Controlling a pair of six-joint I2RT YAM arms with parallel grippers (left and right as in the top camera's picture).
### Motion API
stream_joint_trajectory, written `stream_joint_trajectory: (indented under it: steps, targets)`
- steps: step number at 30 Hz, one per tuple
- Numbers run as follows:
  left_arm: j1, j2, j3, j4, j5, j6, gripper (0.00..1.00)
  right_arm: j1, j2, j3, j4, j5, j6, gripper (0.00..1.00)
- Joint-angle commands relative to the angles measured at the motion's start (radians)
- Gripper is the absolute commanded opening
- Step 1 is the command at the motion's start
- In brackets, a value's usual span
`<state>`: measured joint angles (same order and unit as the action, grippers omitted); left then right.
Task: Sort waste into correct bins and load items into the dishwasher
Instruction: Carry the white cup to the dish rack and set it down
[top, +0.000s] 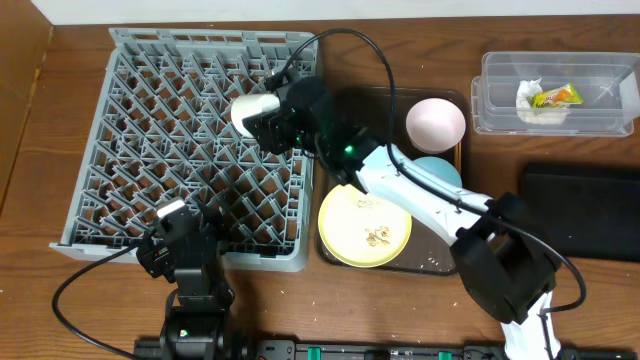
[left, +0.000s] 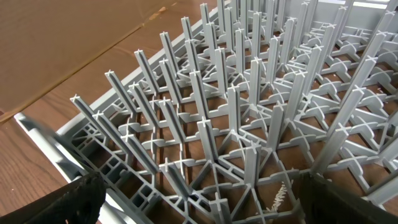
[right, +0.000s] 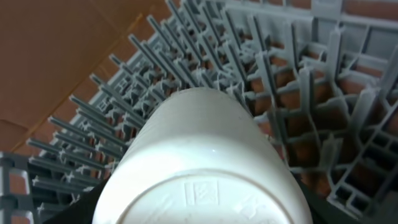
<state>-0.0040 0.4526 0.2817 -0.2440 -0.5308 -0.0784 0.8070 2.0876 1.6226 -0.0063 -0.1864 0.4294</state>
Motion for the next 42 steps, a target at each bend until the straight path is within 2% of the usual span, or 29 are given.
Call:
stream_joint_trajectory:
  steps: [1,15,18,20,24,26,29,35,42]
  targets:
    - [0.001,-0.003,0.014,-0.003,-0.012,-0.002,1.00,0.040,0.014,0.008,-0.005,0.003,0.003,0.53]
    - [0.001,-0.003,0.014,-0.003,-0.012,-0.002,1.00,0.071,0.049,0.008,-0.036,0.096,0.000,0.56]
    - [0.001,-0.003,0.014,-0.003,-0.012,-0.002,1.00,0.071,0.050,0.008,-0.040,0.105,0.000,0.59]
    - [0.001,-0.003,0.014,-0.003,-0.012,-0.002,1.00,0.071,0.052,0.008,-0.043,0.111,0.000,0.66]
    - [0.001,-0.003,0.014,-0.003,-0.012,-0.002,1.00,0.070,0.054,0.008,-0.037,0.111,0.000,0.90]
    - [0.001,-0.003,0.014,-0.003,-0.012,-0.002,1.00,0.070,0.054,0.011,-0.027,0.107,0.000,0.95]
    - [0.001,-0.003,0.014,-0.003,-0.012,-0.002,1.00,0.067,0.054,0.044,-0.045,0.107,0.000,0.95]
    - [0.001,-0.003,0.014,-0.003,-0.012,-0.002,1.00,0.029,0.053,0.203,-0.212,0.109,-0.023,0.98]
    - [0.001,-0.003,0.014,-0.003,-0.012,-0.002,1.00,-0.116,0.050,0.510,-0.603,0.137,-0.003,0.99]
